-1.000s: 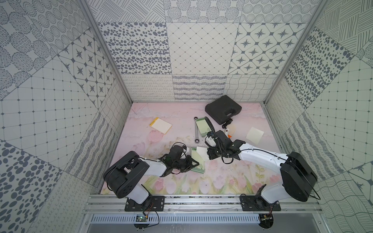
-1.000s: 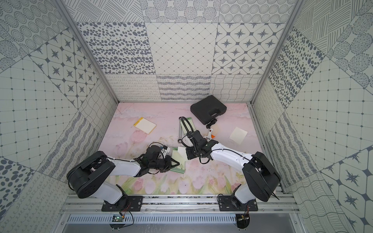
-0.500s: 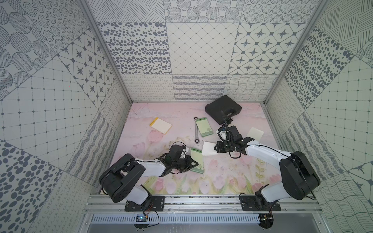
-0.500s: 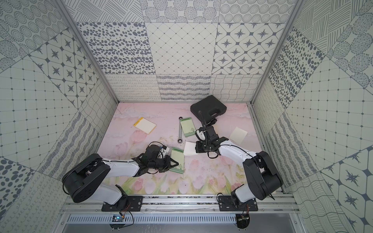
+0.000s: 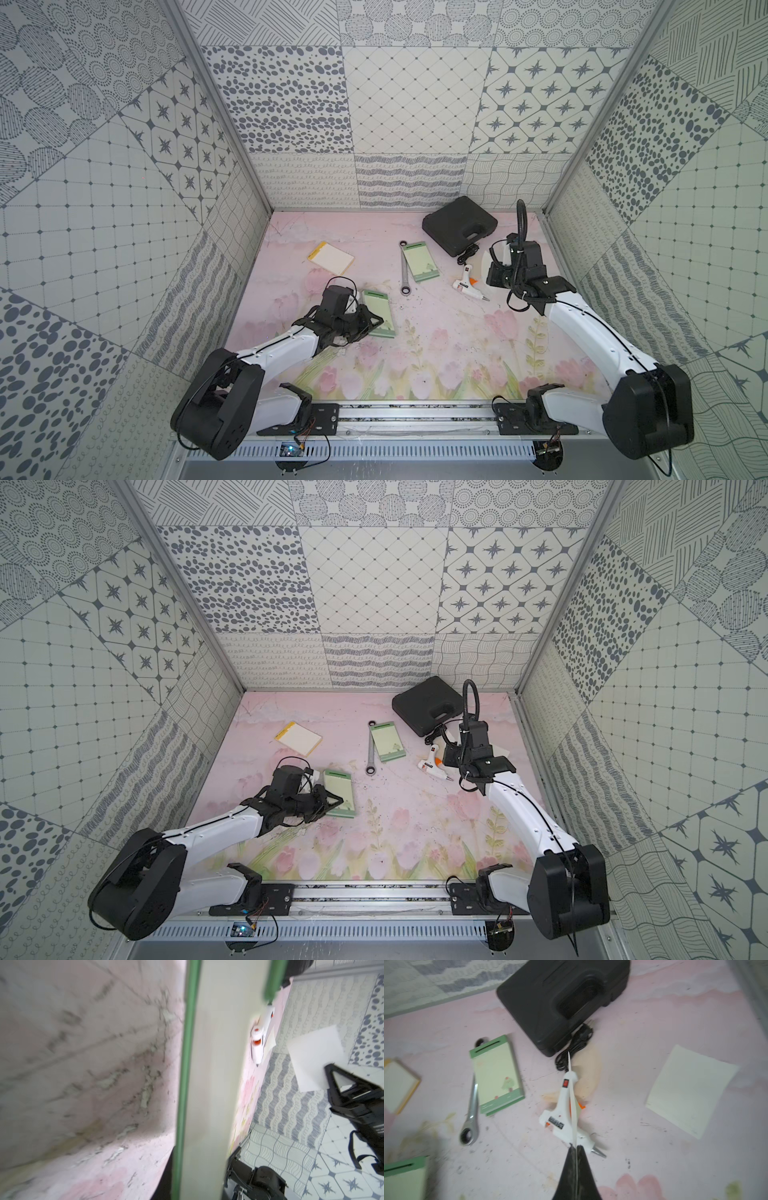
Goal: Tear off pages from different memo pads
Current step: Place the paper at the center of the board.
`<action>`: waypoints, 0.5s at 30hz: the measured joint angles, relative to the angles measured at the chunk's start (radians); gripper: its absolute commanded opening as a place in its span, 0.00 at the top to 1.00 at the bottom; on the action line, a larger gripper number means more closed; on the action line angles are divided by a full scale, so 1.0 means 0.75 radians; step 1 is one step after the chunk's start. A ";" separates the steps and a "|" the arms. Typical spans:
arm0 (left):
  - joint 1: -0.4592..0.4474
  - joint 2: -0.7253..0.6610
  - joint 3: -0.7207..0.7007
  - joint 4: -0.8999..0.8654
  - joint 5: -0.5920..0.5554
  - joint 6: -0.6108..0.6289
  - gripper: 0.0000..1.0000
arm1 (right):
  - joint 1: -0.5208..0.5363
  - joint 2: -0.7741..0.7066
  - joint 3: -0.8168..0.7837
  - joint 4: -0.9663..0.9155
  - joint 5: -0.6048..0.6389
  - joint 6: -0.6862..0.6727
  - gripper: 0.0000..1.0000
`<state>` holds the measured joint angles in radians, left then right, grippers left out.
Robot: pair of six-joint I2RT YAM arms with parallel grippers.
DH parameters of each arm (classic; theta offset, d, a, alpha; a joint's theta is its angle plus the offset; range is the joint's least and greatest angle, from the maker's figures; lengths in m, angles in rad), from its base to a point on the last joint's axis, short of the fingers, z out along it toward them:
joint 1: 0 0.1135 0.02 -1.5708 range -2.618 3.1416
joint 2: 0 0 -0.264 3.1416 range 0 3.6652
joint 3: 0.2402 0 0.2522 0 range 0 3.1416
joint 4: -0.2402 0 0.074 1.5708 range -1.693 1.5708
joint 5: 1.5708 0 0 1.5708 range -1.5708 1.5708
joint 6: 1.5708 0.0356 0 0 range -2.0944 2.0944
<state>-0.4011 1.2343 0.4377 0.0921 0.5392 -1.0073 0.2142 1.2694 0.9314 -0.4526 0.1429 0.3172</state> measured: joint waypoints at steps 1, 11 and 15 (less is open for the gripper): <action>0.050 -0.012 0.010 -0.026 0.000 0.021 1.00 | -0.013 0.039 0.026 -0.026 0.076 -0.009 1.00; 0.360 0.069 0.077 -0.136 0.000 0.179 1.00 | -0.063 0.366 0.163 -0.229 0.567 -0.086 1.00; 0.416 0.148 0.079 -0.128 0.003 0.211 1.00 | -0.048 0.476 0.185 -0.272 0.587 -0.109 0.79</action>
<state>-0.0895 1.3453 0.4973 -0.0036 0.5415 -0.8490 0.1780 1.6264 1.0698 -0.6563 0.5831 0.2356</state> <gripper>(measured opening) 0.156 0.083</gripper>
